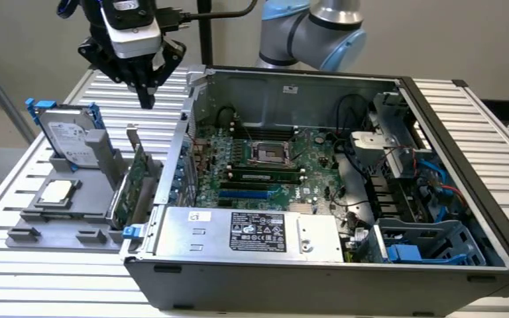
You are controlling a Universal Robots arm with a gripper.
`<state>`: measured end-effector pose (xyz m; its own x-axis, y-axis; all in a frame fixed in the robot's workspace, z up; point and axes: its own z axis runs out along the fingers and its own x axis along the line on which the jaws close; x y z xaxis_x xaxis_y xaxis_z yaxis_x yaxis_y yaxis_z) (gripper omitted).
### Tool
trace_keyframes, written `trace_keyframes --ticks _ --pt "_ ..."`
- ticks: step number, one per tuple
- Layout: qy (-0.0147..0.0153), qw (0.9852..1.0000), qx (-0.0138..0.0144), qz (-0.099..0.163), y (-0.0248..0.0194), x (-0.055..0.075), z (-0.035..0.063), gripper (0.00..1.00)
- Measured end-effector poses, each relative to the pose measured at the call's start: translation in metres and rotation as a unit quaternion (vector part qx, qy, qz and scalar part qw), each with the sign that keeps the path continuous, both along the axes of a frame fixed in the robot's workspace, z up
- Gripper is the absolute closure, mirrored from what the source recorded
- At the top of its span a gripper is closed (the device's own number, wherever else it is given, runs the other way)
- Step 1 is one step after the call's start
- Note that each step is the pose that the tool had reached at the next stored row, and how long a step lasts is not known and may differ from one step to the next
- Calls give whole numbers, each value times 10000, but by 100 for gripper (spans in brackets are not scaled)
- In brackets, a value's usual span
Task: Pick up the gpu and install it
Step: 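Reach for the gpu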
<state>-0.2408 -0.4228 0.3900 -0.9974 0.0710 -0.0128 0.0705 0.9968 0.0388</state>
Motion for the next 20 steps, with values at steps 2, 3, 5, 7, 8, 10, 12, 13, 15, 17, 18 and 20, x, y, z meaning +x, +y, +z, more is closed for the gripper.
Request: trace_keyframes --ticks 2,3,5,7,8,10,12,13,15,17,18,20 --pt "0 10000 -10 0 -8 -92 -9 89" --pt "0 10000 -15 0 -12 -136 -13 89" --pt "0 10000 -25 0 -21 -225 -20 89" --pt "0 10000 -34 0 -29 -316 -29 89" --pt "0 10000 -39 -1 -33 -365 -33 89" --pt "0 10000 -47 0 -45 -451 -41 89" --pt "0 10000 -50 0 -67 -508 -50 89" --pt "1 10000 -51 0 -82 -531 -54 89" --pt "1 10000 -52 0 -126 -565 -63 89" --pt "2 10000 -52 0 -179 -593 -69 89" --pt "3 10000 -53 0 -197 -599 -70 89" --pt "2 10000 -52 0 -197 -599 -70 89"
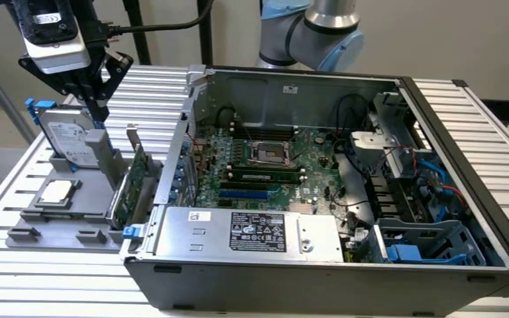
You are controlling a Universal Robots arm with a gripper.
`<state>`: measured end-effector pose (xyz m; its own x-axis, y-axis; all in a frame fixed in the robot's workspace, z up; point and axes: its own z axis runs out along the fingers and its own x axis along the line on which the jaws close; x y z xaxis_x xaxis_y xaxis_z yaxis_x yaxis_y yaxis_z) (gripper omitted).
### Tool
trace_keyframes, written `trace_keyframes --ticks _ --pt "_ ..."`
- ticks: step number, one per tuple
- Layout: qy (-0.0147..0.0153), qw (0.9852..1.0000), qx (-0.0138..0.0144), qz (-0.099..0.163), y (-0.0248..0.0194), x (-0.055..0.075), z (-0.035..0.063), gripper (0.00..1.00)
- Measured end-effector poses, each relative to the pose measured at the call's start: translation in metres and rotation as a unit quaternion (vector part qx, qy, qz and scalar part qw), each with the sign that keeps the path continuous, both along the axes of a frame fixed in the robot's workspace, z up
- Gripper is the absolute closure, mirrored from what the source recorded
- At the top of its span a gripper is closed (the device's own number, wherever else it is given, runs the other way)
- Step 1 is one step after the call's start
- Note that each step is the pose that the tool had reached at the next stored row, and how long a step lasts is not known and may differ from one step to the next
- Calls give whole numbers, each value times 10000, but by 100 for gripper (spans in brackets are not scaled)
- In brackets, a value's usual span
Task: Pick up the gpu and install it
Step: 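Reach for the gpu, then pick up the gpu and move the gpu toward the slot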
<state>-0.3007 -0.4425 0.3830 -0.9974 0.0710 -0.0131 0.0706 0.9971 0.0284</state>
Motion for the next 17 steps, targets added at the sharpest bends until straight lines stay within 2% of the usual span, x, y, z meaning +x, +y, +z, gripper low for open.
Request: trace_keyframes --ticks 12,14,15,16,17 --pt "0 10000 0 0 0 0 1 89" --pt "0 10000 0 0 0 0 1 82" --pt "0 10000 0 0 0 0 0 82" --pt "0 10000 0 0 0 0 0 70" --pt "0 10000 0 0 0 0 0 70"
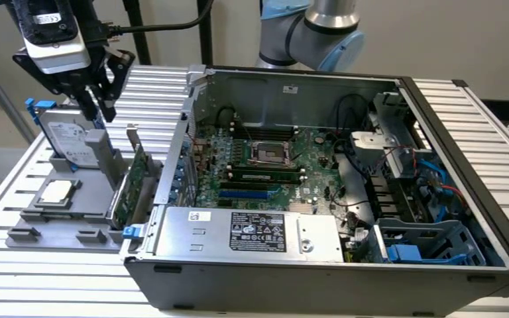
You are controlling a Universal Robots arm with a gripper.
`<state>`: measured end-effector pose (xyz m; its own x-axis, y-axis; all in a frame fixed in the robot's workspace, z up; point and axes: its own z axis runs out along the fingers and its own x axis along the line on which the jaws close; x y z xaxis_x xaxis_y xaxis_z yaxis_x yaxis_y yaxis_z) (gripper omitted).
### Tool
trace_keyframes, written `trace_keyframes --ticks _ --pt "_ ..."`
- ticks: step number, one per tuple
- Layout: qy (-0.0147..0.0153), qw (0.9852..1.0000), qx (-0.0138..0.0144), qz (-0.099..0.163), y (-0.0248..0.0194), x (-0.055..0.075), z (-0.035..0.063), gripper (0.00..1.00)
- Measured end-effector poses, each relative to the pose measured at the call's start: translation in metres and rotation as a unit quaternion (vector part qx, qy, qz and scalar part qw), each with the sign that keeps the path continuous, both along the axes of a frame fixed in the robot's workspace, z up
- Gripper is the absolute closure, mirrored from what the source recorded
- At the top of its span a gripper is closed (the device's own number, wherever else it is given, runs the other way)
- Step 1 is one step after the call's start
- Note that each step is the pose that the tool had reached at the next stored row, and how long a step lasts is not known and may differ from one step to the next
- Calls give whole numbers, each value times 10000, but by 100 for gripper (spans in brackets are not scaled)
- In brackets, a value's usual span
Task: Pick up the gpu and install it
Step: 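Pick up the gpu and move the gpu toward the slot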
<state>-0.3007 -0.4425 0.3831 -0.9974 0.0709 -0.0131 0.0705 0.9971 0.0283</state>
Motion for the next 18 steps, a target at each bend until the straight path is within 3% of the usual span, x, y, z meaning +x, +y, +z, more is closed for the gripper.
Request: trace_keyframes --ticks 5,18 --pt "1 10000 -1 0 0 -1 0 52" --pt "0 10000 0 23 -31 -8 -220 52"
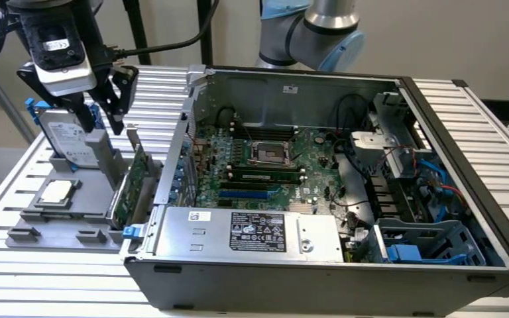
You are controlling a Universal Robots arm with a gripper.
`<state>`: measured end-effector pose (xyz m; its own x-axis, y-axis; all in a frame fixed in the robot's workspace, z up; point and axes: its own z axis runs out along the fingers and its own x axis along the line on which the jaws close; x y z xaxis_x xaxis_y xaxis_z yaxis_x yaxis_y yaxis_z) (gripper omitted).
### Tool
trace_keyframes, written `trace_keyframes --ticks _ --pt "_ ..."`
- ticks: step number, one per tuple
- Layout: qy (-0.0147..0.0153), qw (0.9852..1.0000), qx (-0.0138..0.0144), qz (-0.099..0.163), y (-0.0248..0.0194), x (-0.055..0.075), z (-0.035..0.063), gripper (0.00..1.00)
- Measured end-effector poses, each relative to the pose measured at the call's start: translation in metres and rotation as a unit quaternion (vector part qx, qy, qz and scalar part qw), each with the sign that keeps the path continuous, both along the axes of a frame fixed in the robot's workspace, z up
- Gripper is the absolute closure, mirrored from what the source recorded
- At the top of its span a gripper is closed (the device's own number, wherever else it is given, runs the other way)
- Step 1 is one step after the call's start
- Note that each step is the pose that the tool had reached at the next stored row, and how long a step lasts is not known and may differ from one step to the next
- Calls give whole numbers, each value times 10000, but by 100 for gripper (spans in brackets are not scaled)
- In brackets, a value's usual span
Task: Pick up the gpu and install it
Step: 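Pick up the gpu and move the gpu toward the slot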
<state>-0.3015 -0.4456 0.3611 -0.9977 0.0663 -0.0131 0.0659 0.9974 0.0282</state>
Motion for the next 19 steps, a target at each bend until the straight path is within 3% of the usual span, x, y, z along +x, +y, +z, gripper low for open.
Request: trace_keyframes --ticks 19 --pt "0 9998 0 187 -11 -20 -344 52"
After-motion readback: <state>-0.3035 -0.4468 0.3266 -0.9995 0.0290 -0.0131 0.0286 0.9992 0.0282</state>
